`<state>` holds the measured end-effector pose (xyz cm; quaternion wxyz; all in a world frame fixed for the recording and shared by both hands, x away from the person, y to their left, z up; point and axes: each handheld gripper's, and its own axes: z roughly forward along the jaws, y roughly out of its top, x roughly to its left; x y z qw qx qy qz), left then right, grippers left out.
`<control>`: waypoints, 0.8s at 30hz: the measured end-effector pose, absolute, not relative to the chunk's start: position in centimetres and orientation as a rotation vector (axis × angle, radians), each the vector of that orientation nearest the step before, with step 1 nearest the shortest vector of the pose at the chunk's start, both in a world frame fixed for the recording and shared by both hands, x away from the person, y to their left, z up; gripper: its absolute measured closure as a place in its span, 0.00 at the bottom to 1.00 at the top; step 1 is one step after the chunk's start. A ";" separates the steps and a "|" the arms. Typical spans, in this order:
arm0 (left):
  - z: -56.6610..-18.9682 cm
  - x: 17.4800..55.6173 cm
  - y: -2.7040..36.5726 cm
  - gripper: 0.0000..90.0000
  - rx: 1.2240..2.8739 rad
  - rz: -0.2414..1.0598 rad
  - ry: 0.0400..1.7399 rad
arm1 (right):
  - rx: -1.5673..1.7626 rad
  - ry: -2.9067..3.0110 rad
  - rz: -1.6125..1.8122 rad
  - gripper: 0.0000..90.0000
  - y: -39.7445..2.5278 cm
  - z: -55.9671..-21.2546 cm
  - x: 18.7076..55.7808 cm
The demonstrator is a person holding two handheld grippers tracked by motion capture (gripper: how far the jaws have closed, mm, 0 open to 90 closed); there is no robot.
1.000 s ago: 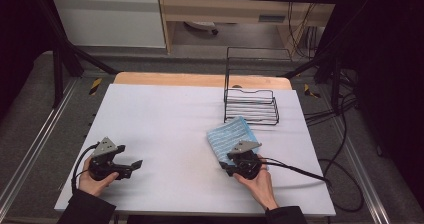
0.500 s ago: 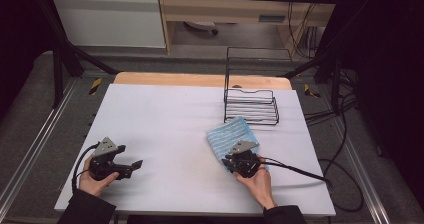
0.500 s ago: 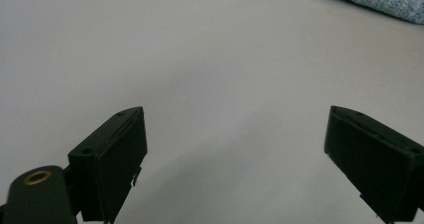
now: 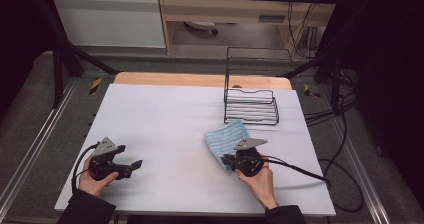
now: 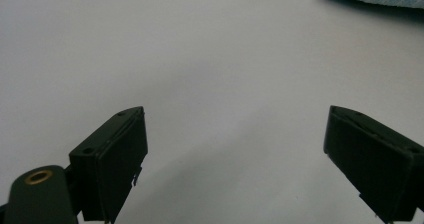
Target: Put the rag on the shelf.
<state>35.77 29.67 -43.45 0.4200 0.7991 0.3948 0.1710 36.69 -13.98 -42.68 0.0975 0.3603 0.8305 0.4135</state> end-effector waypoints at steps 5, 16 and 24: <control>-43.5 35.8 29.7 0.12 2.005 0.428 0.990 | 1.069 2.475 1.254 0.92 -13.4 -42.4 36.2; -43.5 35.8 29.6 0.12 2.005 0.430 0.992 | 1.054 2.522 1.307 0.92 -11.0 -42.5 35.0; -43.5 35.8 29.6 0.12 2.006 0.430 0.994 | 1.035 2.556 1.341 0.92 -9.5 -42.9 34.5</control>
